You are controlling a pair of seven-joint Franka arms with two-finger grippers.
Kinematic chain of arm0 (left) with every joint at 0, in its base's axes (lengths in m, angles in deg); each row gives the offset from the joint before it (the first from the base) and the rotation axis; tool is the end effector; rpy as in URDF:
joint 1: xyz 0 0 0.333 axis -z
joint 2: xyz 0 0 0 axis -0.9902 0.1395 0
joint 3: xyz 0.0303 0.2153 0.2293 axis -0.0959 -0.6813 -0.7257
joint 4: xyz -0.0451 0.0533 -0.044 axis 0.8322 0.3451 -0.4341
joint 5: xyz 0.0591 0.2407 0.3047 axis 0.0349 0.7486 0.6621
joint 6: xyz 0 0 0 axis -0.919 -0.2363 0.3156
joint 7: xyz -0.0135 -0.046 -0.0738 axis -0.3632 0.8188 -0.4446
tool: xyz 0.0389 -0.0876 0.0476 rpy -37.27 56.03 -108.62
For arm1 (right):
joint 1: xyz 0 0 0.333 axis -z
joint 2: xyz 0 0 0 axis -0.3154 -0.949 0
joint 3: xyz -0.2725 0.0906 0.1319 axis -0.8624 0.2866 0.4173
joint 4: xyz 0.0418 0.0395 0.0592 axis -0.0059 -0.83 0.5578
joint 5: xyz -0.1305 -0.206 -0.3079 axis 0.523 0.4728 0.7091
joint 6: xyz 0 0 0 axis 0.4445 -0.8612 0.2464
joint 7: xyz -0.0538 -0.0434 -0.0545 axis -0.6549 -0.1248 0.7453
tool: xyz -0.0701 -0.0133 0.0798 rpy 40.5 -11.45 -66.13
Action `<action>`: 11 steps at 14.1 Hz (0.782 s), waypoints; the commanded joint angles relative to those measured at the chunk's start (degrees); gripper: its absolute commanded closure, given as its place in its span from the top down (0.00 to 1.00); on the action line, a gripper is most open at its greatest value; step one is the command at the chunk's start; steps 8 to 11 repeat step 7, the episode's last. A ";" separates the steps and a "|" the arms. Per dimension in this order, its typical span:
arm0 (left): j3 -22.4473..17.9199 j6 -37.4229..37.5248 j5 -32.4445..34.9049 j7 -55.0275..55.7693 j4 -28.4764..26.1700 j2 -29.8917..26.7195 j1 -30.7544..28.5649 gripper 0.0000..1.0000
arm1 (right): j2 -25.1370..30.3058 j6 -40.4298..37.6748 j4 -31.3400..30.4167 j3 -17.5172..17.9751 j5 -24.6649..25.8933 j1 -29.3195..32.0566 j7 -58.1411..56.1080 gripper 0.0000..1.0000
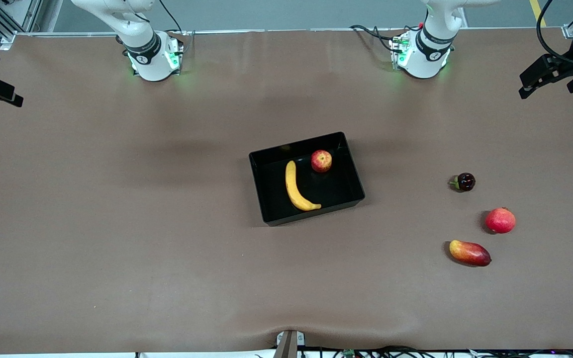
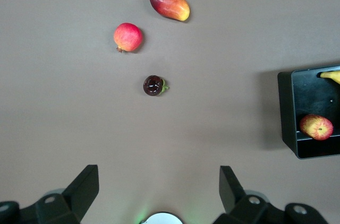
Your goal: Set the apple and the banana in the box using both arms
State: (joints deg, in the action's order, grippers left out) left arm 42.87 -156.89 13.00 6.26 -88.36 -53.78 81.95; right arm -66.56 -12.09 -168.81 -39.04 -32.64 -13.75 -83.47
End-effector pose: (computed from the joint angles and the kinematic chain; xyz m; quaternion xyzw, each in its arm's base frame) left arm 0.4865 -0.0300 0.6718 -0.9989 -0.0384 -0.0051 0.0273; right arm 0.5205 -0.0510 0.6664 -0.9935 0.0675 0.0917 0.0096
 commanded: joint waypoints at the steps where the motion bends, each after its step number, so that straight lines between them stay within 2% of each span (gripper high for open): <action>1: -0.16 0.85 -1.10 -0.62 2.86 2.21 0.55 1.00 | 1.40 -0.13 -1.10 0.91 -0.77 1.52 -0.58 1.00; 11: 0.64 0.94 -0.93 -0.35 3.13 2.92 0.21 1.00 | 1.31 -0.13 -1.10 0.91 -0.77 1.61 -0.58 1.00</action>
